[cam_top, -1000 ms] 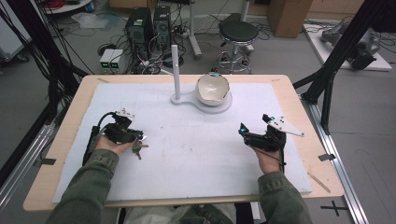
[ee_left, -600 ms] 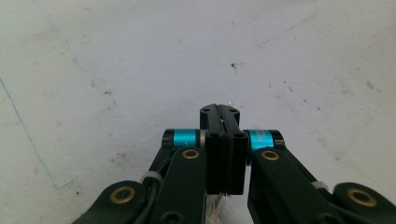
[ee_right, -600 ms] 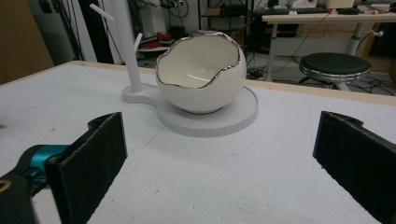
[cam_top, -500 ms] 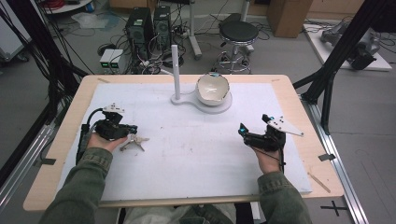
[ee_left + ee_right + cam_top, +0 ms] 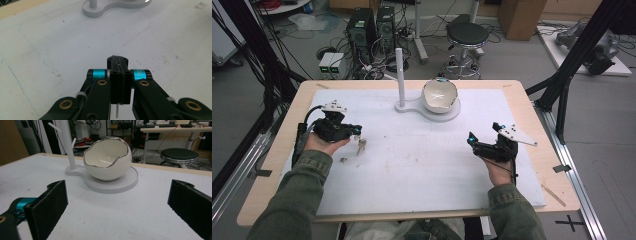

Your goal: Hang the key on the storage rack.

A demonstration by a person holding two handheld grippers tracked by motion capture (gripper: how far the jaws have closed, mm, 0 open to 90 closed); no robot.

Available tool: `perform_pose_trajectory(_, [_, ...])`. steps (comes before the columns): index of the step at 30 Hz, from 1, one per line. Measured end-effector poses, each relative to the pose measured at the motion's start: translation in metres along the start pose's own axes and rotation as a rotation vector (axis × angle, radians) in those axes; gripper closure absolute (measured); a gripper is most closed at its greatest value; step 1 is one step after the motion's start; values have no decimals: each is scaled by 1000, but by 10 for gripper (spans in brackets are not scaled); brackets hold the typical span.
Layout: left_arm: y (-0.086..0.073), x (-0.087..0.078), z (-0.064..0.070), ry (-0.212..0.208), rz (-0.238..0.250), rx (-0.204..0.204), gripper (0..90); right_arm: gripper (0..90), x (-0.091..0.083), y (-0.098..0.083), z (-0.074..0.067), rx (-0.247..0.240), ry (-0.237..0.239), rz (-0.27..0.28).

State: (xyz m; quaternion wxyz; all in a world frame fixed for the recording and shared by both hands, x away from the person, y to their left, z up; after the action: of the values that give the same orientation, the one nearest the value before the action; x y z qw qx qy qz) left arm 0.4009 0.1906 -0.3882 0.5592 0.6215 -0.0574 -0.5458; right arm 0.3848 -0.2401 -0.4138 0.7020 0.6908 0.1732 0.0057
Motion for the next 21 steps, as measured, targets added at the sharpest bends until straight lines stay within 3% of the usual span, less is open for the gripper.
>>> perform_pose_trajectory(21, [70, -32, -4, 11, 84, 62, 891, 18, -1, 0, 0, 5, 1, 2])
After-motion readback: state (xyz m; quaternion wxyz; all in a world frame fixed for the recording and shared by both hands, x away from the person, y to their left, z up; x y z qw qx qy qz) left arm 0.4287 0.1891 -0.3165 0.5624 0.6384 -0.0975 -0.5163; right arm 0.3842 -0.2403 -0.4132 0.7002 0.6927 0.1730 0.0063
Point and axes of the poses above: each handheld gripper's, and its own axes: x roughly forward along the jaws, y roughly out of its top, z roughly to its right, the point moved 6 cm from there along x, roughly forward along the jaws, and after that the axes turned 12 degrees about -y, right-handed, at the moved point
